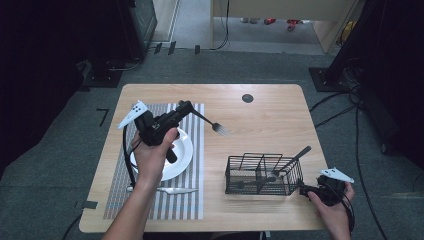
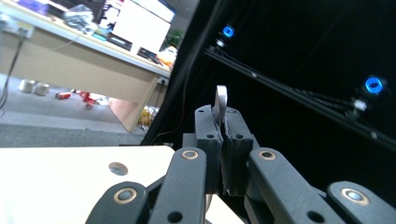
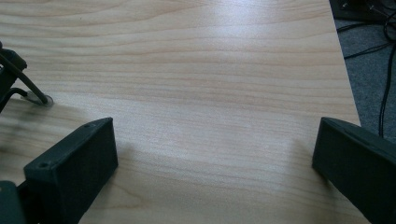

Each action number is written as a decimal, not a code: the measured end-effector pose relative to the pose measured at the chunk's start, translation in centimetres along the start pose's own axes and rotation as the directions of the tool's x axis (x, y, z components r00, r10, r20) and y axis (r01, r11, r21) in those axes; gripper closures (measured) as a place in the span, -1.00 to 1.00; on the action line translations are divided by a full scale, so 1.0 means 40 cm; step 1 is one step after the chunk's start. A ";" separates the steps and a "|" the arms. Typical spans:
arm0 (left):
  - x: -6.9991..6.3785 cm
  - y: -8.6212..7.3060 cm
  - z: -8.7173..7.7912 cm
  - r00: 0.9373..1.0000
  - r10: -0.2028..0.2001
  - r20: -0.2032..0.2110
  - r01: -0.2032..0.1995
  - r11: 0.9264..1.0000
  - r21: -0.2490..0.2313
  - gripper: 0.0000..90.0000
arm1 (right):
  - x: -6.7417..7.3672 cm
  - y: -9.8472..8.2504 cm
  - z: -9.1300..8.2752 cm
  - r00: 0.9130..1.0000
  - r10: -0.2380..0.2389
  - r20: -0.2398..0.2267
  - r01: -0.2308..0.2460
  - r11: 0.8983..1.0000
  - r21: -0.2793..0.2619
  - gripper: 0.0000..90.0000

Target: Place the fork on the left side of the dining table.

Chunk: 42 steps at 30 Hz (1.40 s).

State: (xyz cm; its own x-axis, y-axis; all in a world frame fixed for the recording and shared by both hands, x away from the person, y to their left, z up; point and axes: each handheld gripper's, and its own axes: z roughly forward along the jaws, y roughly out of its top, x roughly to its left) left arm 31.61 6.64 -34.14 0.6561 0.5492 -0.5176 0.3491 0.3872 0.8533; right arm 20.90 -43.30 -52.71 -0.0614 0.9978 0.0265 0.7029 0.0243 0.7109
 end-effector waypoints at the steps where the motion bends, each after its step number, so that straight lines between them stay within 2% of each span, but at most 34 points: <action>1: 0.009 0.000 -0.003 1.000 -0.010 -0.015 0.010 1.000 -0.010 0.97 | 0.000 0.000 0.000 1.000 0.000 0.000 0.000 1.000 0.000 -1.00; 2: 0.035 0.001 -0.010 0.999 -0.019 -0.044 0.018 0.999 -0.027 0.97 | 0.000 0.000 0.000 1.000 0.000 0.000 0.000 1.000 0.001 -1.00; 6: 0.073 0.000 -0.016 0.997 -0.039 -0.070 0.036 0.999 -0.036 0.97 | 0.000 0.000 0.000 1.000 0.000 0.000 0.000 1.000 0.001 -1.00; 7: 0.104 -0.005 -0.021 0.994 -0.053 -0.095 0.048 0.998 -0.046 0.97 | 0.000 0.000 0.000 1.000 0.000 0.000 0.000 1.000 0.001 -1.00; 8: 0.104 -0.005 -0.021 0.994 -0.053 -0.095 0.048 0.998 -0.046 0.97 | 0.000 0.000 0.000 1.000 0.000 0.000 0.000 1.000 0.001 -1.00; 9: 0.128 -0.010 -0.024 0.991 -0.078 -0.109 0.073 0.996 -0.053 0.97 | 0.000 0.000 0.000 1.000 0.000 0.000 0.000 1.000 0.001 -1.00; 10: 0.128 -0.010 -0.024 0.991 -0.078 -0.109 0.073 0.996 -0.053 0.97 | 0.000 0.000 0.000 1.000 0.000 0.000 0.000 1.000 0.001 -1.00; 11: 0.158 -0.018 -0.028 0.985 -0.129 -0.118 0.121 0.990 -0.068 0.97 | 0.000 0.000 0.000 1.000 -0.001 0.000 0.001 1.000 0.001 -1.00; 12: 0.158 -0.018 -0.028 0.985 -0.129 -0.118 0.121 0.990 -0.068 0.97 | 0.000 0.000 0.000 1.000 -0.001 0.000 0.001 1.000 0.001 -1.00; 13: 0.178 -0.023 -0.026 0.982 -0.125 -0.139 0.115 0.991 -0.074 0.97 | 0.000 0.000 0.000 1.000 -0.001 0.000 0.001 1.000 0.001 -1.00; 15: 0.189 -0.025 -0.026 0.982 -0.120 -0.149 0.109 0.991 -0.080 0.96 | 0.000 0.000 0.000 1.000 -0.001 0.000 0.001 1.000 0.001 -1.00; 18: 0.217 -0.027 -0.025 0.975 -0.139 -0.175 0.121 0.986 -0.112 0.96 | 0.000 0.000 0.000 1.000 -0.001 0.000 0.001 1.000 0.001 -1.00; 19: 0.238 -0.026 -0.025 0.969 -0.161 -0.187 0.139 0.983 -0.123 0.96 | 0.000 0.000 0.000 1.000 -0.001 0.000 0.001 1.000 0.001 -1.00; 20: 0.238 -0.026 -0.025 0.969 -0.161 -0.187 0.139 0.983 -0.123 0.96 | 0.000 0.000 0.000 1.000 -0.001 0.000 0.001 1.000 0.001 -1.00; 21: 0.259 -0.027 -0.025 0.963 -0.187 -0.195 0.165 0.978 -0.124 0.96 | 0.000 0.000 0.000 1.000 -0.001 0.000 0.001 1.000 0.001 -1.00; 22: 0.270 -0.028 -0.026 0.959 -0.205 -0.196 0.183 0.975 -0.123 0.96 | 0.000 0.000 0.000 1.000 -0.001 0.000 0.001 1.000 0.001 -1.00; 23: 0.270 -0.028 -0.026 0.959 -0.205 -0.196 0.183 0.975 -0.123 0.96 | 0.000 0.000 0.000 1.000 -0.001 0.000 0.001 1.000 0.001 -1.00; 25: 0.297 -0.037 -0.027 0.948 -0.241 -0.210 0.213 0.966 -0.148 0.96 | 0.000 0.000 0.000 1.000 -0.001 0.000 0.001 1.000 0.001 -1.00; 26: 0.297 -0.037 -0.027 0.948 -0.241 -0.210 0.213 0.966 -0.148 0.95 | 0.000 0.000 0.000 1.000 -0.001 0.000 0.001 1.000 0.001 -1.00; 27: 0.316 -0.045 -0.027 0.940 -0.257 -0.223 0.222 0.960 -0.168 0.95 | 0.000 0.000 0.000 1.000 -0.001 0.000 0.001 1.000 0.001 -1.00; 28: 0.316 -0.045 -0.027 0.940 -0.257 -0.223 0.222 0.960 -0.168 0.95 | 0.000 0.000 0.000 1.000 -0.001 0.000 0.001 1.000 0.001 -1.00; 29: 0.335 -0.050 -0.025 0.932 -0.275 -0.236 0.237 0.955 -0.179 0.94 | 0.000 0.000 0.000 1.000 -0.001 0.000 0.001 1.000 0.001 -1.00; 30: 0.335 -0.050 -0.025 0.932 -0.275 -0.236 0.237 0.955 -0.179 0.94 | 0.000 0.000 0.000 1.000 -0.001 0.000 0.001 1.000 0.001 -1.00; 32: 0.350 -0.055 -0.024 0.925 -0.289 -0.247 0.247 0.951 -0.185 0.94 | 0.000 0.000 0.000 1.000 -0.001 0.000 0.001 1.000 0.001 -1.00; 34: 0.367 -0.059 -0.022 0.915 -0.308 -0.261 0.261 0.945 -0.199 0.94 | 0.000 0.000 0.000 1.000 -0.001 0.000 0.001 1.000 0.001 -1.00; 35: 0.384 -0.064 -0.019 0.906 -0.318 -0.279 0.265 0.941 -0.211 0.93 | 0.000 0.000 0.000 1.000 -0.001 0.000 0.001 1.000 0.001 -1.00; 36: 0.384 -0.064 -0.019 0.906 -0.318 -0.279 0.265 0.941 -0.211 0.93 | 0.000 0.000 0.000 1.000 -0.001 0.000 0.001 1.000 0.001 -1.00; 37: 0.398 -0.070 -0.017 0.900 -0.322 -0.295 0.264 0.939 -0.220 0.92 | 0.000 0.000 0.000 1.000 -0.001 0.000 0.001 1.000 0.001 -1.00; 38: 0.398 -0.070 -0.017 0.900 -0.322 -0.295 0.264 0.939 -0.220 0.91 | 0.000 0.000 0.000 1.000 -0.001 0.000 0.001 1.000 0.001 -1.00; 39: 0.419 -0.079 -0.013 0.887 -0.345 -0.306 0.282 0.931 -0.232 0.90 | 0.000 0.000 0.000 1.000 -0.001 0.000 0.001 1.000 0.001 -1.00; 40: 0.419 -0.079 -0.013 0.887 -0.345 -0.306 0.282 0.931 -0.232 0.91 | 0.000 0.000 0.000 1.000 -0.001 0.000 0.001 1.000 0.001 -1.00; 41: 0.441 -0.088 -0.009 0.872 -0.386 -0.300 0.319 0.914 -0.250 0.91 | 0.000 0.000 0.000 1.000 -0.001 0.000 0.001 1.000 0.001 -1.00; 42: 0.441 -0.088 -0.009 0.872 -0.386 -0.300 0.319 0.914 -0.250 0.91 | 0.000 0.000 0.000 1.000 -0.001 0.000 0.001 1.000 0.001 -1.00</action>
State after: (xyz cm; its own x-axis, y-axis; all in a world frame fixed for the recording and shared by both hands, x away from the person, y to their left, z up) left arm 41.73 15.24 -46.30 0.2366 0.5517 -0.7998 0.3615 0.7141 0.5995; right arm 20.90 -43.31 -52.71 -0.0622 0.9977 0.0255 0.7035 0.0257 0.7102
